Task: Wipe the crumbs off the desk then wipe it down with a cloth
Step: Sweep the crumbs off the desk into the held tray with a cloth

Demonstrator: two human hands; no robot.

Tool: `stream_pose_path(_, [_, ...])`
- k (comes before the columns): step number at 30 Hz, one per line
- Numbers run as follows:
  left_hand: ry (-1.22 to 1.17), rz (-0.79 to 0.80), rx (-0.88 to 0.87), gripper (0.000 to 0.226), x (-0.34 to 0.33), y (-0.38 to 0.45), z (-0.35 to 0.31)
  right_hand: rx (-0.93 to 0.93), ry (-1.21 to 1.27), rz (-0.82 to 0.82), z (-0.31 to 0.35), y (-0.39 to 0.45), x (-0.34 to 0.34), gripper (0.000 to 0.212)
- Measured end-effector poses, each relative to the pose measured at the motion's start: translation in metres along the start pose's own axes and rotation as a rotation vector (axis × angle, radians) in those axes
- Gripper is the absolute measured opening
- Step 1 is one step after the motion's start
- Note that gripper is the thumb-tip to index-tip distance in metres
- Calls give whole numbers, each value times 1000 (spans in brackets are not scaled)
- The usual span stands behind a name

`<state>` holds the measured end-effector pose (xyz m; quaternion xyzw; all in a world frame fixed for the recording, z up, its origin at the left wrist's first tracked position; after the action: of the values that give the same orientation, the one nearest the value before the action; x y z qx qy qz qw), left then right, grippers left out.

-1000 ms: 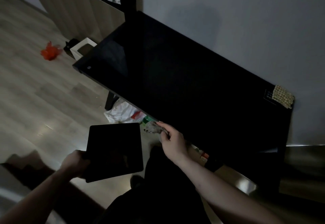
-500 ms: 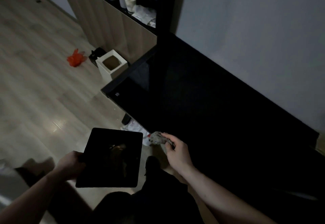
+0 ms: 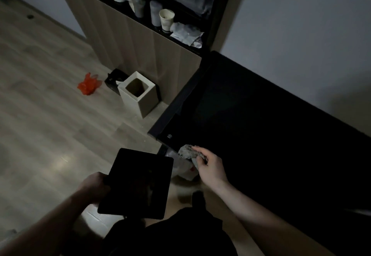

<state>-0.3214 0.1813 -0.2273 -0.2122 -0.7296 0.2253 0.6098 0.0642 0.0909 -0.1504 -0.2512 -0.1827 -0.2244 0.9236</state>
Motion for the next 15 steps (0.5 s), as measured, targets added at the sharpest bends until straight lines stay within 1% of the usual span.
stream_pose_path(4, [107,30,-114,17,44,52,16,-44,58,-172,21,-12,-36,36])
stream_pose_path(6, [169,26,-151,18,66,75,20,-27,74,-279,32,-14,-46,36])
stream_pose_path(8, [225,22,-191,21,86,98,22,-13,87,-354,39,-15,-52,35])
stream_pose_path(11, [316,22,-235,24,110,135,22,-66,99,-386,46,-2,-59,31])
stream_pose_path(15, [389,-17,-235,21,139,177,13,-50,109,-426,56,27,-66,33])
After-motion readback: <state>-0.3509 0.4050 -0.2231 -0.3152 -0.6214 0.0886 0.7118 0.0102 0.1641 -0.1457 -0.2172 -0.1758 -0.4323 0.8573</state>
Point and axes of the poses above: each hand's wrist, its own y-axis towards the middle knuckle, its own x-axis out of the back of the hand, z = x × y, the point moved 6 cm from there along y, towards the middle knuckle, and after that the axes turned 14 degrees about -z, right-handed, at the moved point
